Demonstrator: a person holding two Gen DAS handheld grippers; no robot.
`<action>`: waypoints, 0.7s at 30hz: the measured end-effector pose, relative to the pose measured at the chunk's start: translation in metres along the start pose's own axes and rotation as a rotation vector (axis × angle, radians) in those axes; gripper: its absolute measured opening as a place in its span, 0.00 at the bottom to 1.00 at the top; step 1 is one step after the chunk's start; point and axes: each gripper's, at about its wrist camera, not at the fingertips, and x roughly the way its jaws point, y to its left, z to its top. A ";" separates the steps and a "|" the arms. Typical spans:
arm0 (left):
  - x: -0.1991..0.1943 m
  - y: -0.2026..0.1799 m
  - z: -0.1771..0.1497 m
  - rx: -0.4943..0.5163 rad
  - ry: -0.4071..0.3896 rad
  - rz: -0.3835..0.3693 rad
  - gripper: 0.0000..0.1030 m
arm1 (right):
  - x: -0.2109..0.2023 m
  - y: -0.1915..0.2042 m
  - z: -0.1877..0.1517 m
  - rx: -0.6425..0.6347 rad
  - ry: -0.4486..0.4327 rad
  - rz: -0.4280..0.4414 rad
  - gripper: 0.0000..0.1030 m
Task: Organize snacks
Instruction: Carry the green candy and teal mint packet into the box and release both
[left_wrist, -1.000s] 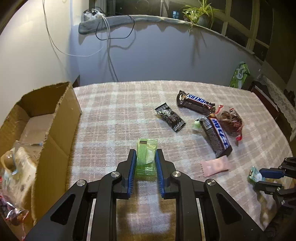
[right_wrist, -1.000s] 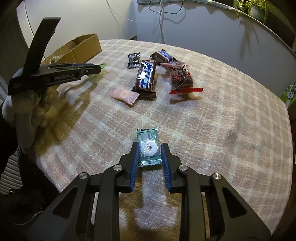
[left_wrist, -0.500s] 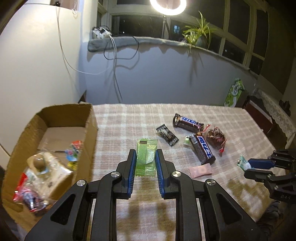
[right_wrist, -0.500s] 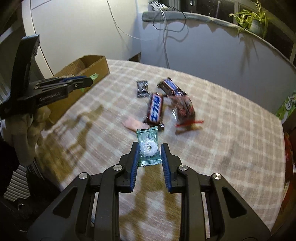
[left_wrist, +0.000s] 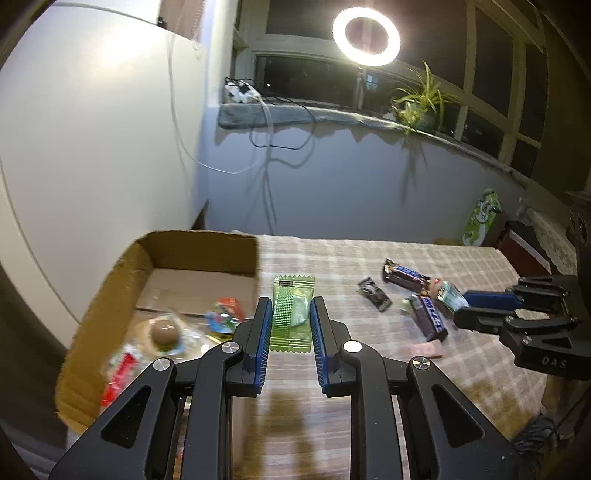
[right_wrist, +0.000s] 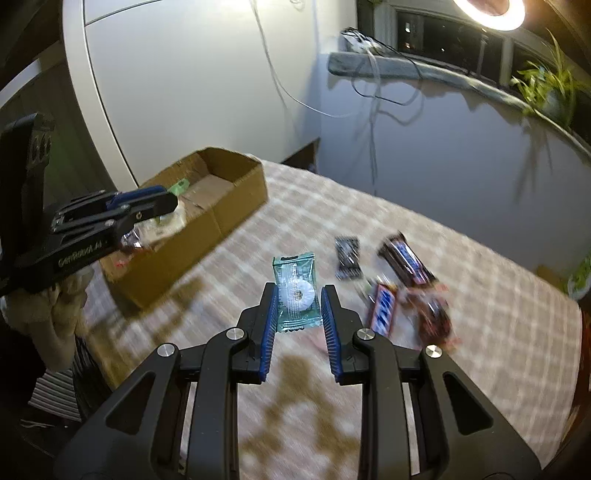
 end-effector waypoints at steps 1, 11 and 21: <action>-0.001 0.004 0.000 -0.004 -0.003 0.005 0.19 | 0.004 0.004 0.006 -0.005 -0.003 0.008 0.24; -0.006 0.044 0.003 -0.048 -0.023 0.055 0.19 | 0.045 0.041 0.058 -0.051 -0.018 0.063 0.24; 0.000 0.080 0.005 -0.086 -0.013 0.093 0.19 | 0.087 0.070 0.092 -0.070 0.000 0.109 0.24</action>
